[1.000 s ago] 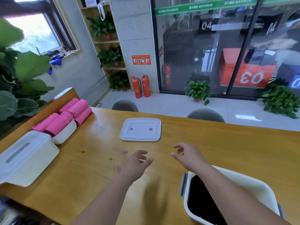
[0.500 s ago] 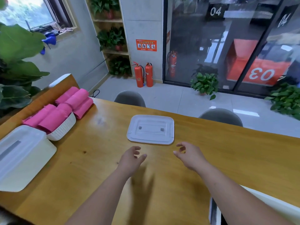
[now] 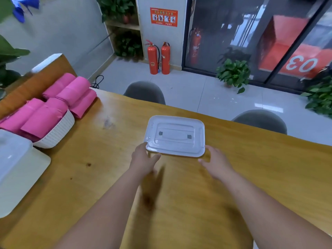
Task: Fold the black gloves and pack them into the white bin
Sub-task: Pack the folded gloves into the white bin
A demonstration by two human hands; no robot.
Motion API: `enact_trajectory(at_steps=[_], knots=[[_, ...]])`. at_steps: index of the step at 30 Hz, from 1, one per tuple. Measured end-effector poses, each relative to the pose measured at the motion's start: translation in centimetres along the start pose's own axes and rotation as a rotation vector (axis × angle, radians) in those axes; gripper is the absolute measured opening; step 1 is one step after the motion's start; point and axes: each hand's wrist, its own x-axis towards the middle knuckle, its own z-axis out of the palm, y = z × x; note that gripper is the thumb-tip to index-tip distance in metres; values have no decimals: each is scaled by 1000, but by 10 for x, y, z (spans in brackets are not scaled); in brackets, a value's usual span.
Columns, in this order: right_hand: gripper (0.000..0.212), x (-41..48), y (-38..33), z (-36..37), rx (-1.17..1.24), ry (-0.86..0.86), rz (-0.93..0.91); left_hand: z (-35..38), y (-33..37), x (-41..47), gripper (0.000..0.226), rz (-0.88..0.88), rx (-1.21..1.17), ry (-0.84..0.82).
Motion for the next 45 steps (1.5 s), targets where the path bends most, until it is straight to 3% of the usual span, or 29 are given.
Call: enact_trajectory(at_steps=[8,13,21,34,37,41,45], knots=[[87,21,1,16,-46,-99,19,-3,-15,31,52,-10,-52,-31],[83,19,-3,15,-26,-92,10,-3,-20,37,83,-50,-90,-72],[85,2,-3,-1,70,8,-4,-10,-11,22,97,-18,-136,-62],[90,-66,-2,-80,212,278,-83,-34,51,-43,70,208,-158,140],[79,-83,8,-99,296,368,-105,-33,71,-60,53,245,-178,198],[47,-108,23,-125,393,514,-142,-30,103,-92,26,267,-246,298],[25,-131,47,-152,473,586,-151,-23,136,-124,21,287,-372,338]])
